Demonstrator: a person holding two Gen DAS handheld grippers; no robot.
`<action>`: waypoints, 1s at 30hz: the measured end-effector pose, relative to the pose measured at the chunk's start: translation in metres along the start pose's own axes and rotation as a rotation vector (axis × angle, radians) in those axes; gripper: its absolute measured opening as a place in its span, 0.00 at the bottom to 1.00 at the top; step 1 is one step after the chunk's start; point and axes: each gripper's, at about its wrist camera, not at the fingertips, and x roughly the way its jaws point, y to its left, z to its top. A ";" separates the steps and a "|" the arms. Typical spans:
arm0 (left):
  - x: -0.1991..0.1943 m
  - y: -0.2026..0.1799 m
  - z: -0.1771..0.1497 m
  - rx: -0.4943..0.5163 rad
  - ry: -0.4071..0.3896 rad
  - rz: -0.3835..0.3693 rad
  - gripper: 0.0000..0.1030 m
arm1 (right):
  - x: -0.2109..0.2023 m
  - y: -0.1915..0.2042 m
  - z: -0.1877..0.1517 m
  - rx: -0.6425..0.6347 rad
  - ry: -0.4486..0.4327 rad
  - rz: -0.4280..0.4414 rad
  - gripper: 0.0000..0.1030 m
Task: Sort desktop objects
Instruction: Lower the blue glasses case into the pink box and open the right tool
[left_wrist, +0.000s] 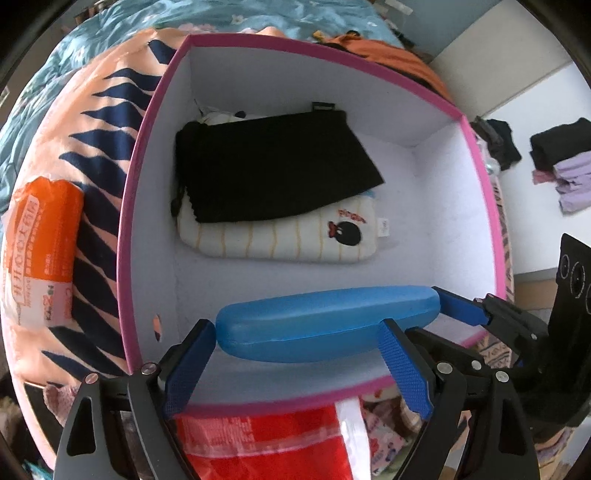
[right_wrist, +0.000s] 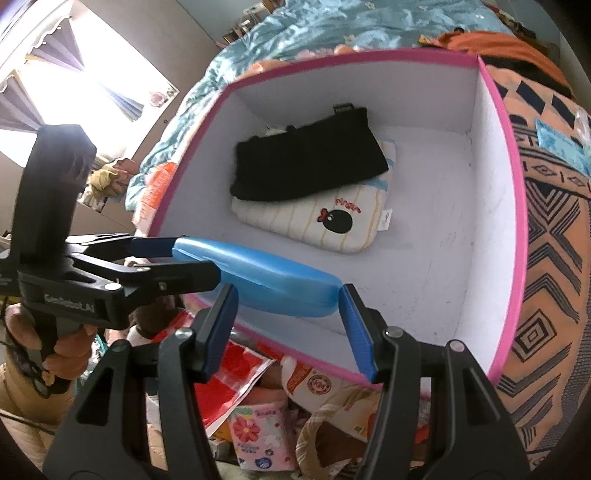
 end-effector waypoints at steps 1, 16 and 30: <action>0.000 -0.001 0.003 0.005 -0.005 0.008 0.87 | 0.004 -0.001 0.002 0.001 0.009 -0.004 0.57; 0.002 -0.002 0.022 0.058 -0.088 0.109 0.87 | 0.037 -0.015 0.025 0.018 0.039 -0.095 0.46; 0.002 -0.006 0.019 0.113 -0.128 0.178 0.87 | 0.054 -0.011 0.061 -0.010 0.030 -0.322 0.47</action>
